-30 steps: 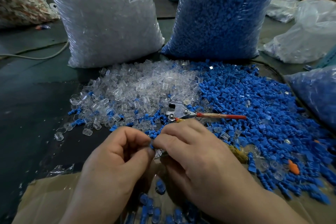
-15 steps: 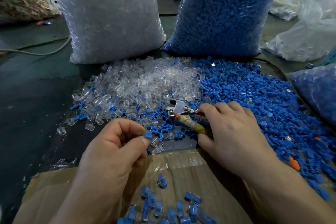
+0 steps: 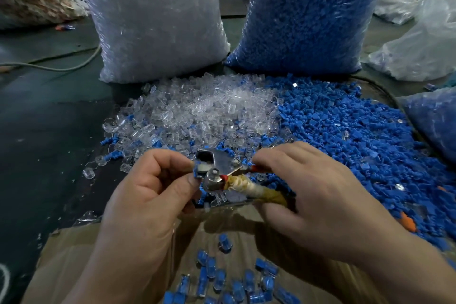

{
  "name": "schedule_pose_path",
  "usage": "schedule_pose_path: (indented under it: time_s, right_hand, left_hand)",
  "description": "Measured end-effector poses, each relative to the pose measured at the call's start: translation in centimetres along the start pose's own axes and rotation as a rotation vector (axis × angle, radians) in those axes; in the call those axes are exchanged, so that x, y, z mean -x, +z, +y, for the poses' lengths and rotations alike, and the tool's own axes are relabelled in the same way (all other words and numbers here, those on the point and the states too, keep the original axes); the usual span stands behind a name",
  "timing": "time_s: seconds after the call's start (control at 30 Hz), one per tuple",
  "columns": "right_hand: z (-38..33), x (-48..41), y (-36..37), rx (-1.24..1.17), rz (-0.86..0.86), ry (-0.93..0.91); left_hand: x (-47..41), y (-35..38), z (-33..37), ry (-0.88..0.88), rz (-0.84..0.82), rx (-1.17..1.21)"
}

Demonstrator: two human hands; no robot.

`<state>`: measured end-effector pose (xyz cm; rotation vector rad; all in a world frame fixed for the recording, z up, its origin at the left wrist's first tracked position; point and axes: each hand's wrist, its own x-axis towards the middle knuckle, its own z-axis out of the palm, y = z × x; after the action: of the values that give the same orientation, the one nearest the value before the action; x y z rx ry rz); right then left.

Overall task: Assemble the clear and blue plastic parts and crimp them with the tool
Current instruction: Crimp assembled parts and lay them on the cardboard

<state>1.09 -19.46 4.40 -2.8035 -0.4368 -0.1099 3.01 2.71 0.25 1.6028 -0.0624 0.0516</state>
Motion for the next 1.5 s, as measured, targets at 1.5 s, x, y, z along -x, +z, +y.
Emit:
schedule_pose_path:
  time_s: [1.5]
  right_hand:
    - [-2.4,-0.9,2.1,0.047,0.161,-0.172]
  left_hand:
    - [1.9,1.3,0.8,0.067,-0.077,-0.369]
